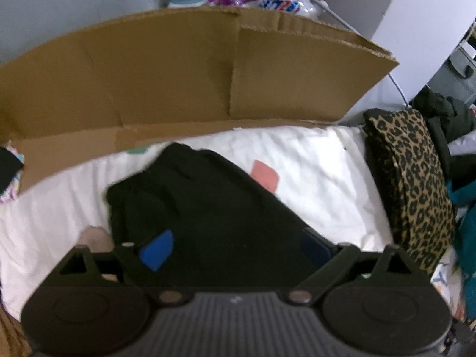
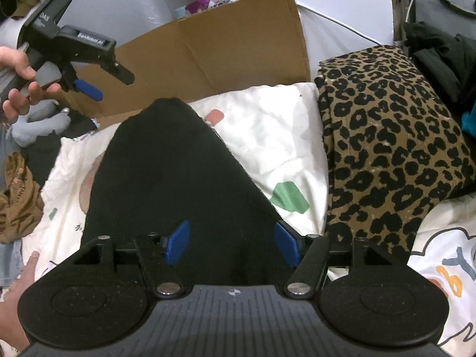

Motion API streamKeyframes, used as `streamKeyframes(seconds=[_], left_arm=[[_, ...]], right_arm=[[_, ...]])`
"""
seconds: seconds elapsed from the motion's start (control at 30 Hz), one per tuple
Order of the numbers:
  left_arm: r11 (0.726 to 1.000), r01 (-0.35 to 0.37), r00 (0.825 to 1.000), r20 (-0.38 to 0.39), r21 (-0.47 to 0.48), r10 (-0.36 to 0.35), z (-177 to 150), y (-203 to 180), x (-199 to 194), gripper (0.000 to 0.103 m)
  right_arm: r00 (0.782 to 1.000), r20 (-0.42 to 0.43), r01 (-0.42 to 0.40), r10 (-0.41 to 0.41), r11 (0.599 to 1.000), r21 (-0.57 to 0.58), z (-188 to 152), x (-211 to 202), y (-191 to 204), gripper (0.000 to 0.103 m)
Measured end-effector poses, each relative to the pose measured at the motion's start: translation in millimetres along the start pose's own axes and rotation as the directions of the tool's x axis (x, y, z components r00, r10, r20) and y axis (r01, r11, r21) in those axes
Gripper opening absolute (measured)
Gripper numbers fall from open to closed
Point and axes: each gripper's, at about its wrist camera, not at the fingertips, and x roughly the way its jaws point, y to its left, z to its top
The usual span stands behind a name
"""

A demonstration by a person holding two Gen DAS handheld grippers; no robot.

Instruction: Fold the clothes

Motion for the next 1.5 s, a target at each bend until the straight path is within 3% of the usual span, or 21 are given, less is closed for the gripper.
streamKeyframes(seconds=[0.2, 0.3, 0.43, 0.57, 0.7, 0.77, 0.8, 0.93, 1.03, 1.07, 1.23, 1.33, 1.4, 1.5], left_arm=[[1.000, -0.018, 1.000, 0.014, -0.018, 0.019, -8, 44, 1, 0.095], [0.999, -0.023, 1.000, 0.005, -0.040, 0.023, -17, 67, 14, 0.088], [0.997, -0.037, 0.999, -0.006, -0.061, 0.037, -31, 94, 38, 0.067], [0.985, -0.054, 0.998, 0.001, -0.163, 0.055, -43, 126, 62, 0.043], [0.971, -0.004, 1.000, 0.020, -0.241, 0.009, -55, 147, 76, 0.047], [0.966, 0.016, 0.999, 0.034, -0.256, -0.007, -60, 152, 82, 0.067], [0.966, 0.013, 0.999, 0.038, -0.260, -0.003, -62, 153, 85, 0.065], [0.944, 0.070, 0.997, 0.034, -0.322, -0.063, -72, 163, 101, 0.048], [0.944, 0.065, 0.998, 0.033, -0.323, -0.058, -77, 164, 106, 0.010], [0.948, 0.060, 0.998, 0.033, -0.312, -0.052, -78, 165, 106, 0.008], [0.971, 0.028, 0.999, 0.027, -0.237, -0.022, -75, 168, 100, 0.009], [0.975, -0.003, 1.000, 0.004, -0.221, 0.004, -72, 173, 96, 0.033], [0.979, -0.029, 0.999, 0.009, -0.201, 0.032, -73, 174, 85, 0.036], [0.982, -0.005, 1.000, -0.005, -0.191, 0.004, -82, 173, 67, 0.042]], right_arm=[[1.000, 0.005, 0.009, -0.009, 1.000, -0.014, -2, 1, 4, 0.069], [1.000, -0.020, 0.022, -0.023, 0.999, -0.043, -10, 12, 6, 0.069], [0.996, -0.066, 0.048, -0.055, 0.994, -0.103, -22, 24, 8, 0.068], [0.989, -0.112, 0.082, -0.097, 0.987, -0.136, -33, 34, 4, 0.068], [0.980, -0.143, 0.122, -0.140, 0.984, -0.128, -39, 40, -4, 0.068], [0.979, -0.147, 0.124, -0.144, 0.983, -0.135, -40, 41, -6, 0.068], [0.978, -0.150, 0.123, -0.145, 0.982, -0.145, -40, 42, -6, 0.067], [0.973, -0.158, 0.141, -0.169, 0.974, -0.176, -43, 45, -8, 0.067], [0.972, -0.162, 0.144, -0.172, 0.975, -0.171, -44, 45, -12, 0.065], [0.971, -0.164, 0.145, -0.174, 0.974, -0.173, -44, 44, -12, 0.065], [0.966, -0.179, 0.159, -0.188, 0.973, -0.167, -43, 45, -16, 0.061], [0.962, -0.188, 0.166, -0.199, 0.970, -0.179, -42, 46, -16, 0.060], [0.958, -0.195, 0.172, -0.210, 0.965, -0.195, -42, 45, -16, 0.060], [0.952, -0.209, 0.176, -0.224, 0.959, -0.224, -41, 41, -16, 0.060]])
